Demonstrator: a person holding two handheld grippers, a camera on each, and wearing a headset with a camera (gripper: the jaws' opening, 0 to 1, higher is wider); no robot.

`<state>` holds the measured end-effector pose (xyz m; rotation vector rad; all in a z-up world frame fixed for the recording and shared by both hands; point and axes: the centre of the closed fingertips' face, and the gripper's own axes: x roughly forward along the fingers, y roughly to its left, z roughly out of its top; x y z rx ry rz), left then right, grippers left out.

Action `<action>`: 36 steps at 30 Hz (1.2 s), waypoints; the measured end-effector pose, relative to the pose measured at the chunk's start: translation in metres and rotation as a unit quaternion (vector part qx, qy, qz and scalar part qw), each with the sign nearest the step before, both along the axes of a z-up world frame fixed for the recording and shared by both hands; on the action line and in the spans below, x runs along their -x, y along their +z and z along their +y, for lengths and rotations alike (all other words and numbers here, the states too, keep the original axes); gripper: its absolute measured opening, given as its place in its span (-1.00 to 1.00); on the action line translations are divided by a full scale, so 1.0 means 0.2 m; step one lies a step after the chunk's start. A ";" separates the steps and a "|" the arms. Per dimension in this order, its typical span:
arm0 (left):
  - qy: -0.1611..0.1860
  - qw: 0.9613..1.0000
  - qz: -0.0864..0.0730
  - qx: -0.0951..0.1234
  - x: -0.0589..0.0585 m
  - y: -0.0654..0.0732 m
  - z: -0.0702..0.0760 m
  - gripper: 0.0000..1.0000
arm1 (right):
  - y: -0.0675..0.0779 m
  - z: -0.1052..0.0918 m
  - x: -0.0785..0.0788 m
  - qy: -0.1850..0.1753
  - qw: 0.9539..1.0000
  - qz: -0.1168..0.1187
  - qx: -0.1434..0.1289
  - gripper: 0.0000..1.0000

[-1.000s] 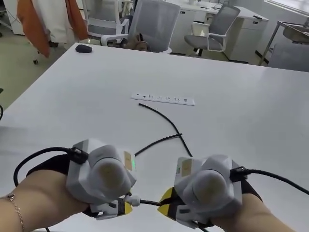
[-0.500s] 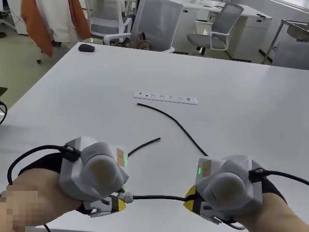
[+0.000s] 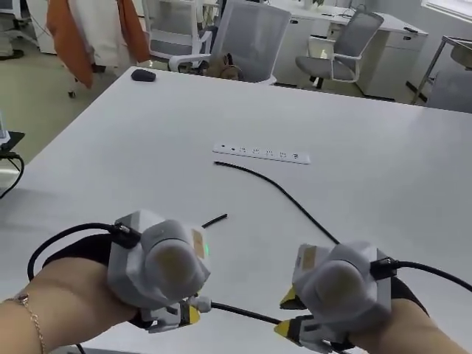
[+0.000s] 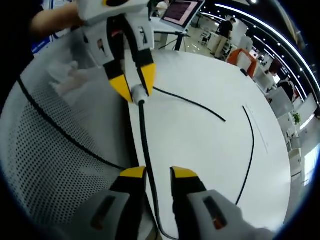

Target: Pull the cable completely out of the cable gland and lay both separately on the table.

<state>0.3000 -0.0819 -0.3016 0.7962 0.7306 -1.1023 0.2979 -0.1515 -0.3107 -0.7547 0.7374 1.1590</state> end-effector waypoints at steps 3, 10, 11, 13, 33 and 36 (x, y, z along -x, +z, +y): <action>-0.006 1.000 -0.005 -0.008 0.01 0.00 -0.01 -0.66 | 0.06 0.11 0.02 0.016 0.999 -0.022 -0.026 -0.65; -0.014 1.000 -0.008 -0.010 0.02 0.01 -0.02 -0.66 | 0.08 0.22 0.04 0.039 0.998 -0.030 -0.038 -0.79; -0.014 1.000 -0.009 -0.012 0.02 0.01 -0.02 -0.66 | 0.08 0.21 0.05 0.042 0.998 -0.028 -0.034 -0.85; -0.014 1.000 -0.011 -0.011 0.02 0.02 -0.02 -0.66 | 0.06 0.22 0.07 0.050 0.998 -0.024 -0.029 -0.94; -0.006 1.000 -0.011 -0.001 0.00 0.02 0.04 -0.66 | 0.05 0.05 0.02 0.033 0.999 -0.034 -0.002 -0.94; -0.005 1.000 -0.013 -0.004 -0.01 0.02 0.06 -0.66 | 0.05 0.02 0.00 0.026 0.999 -0.038 0.006 -0.94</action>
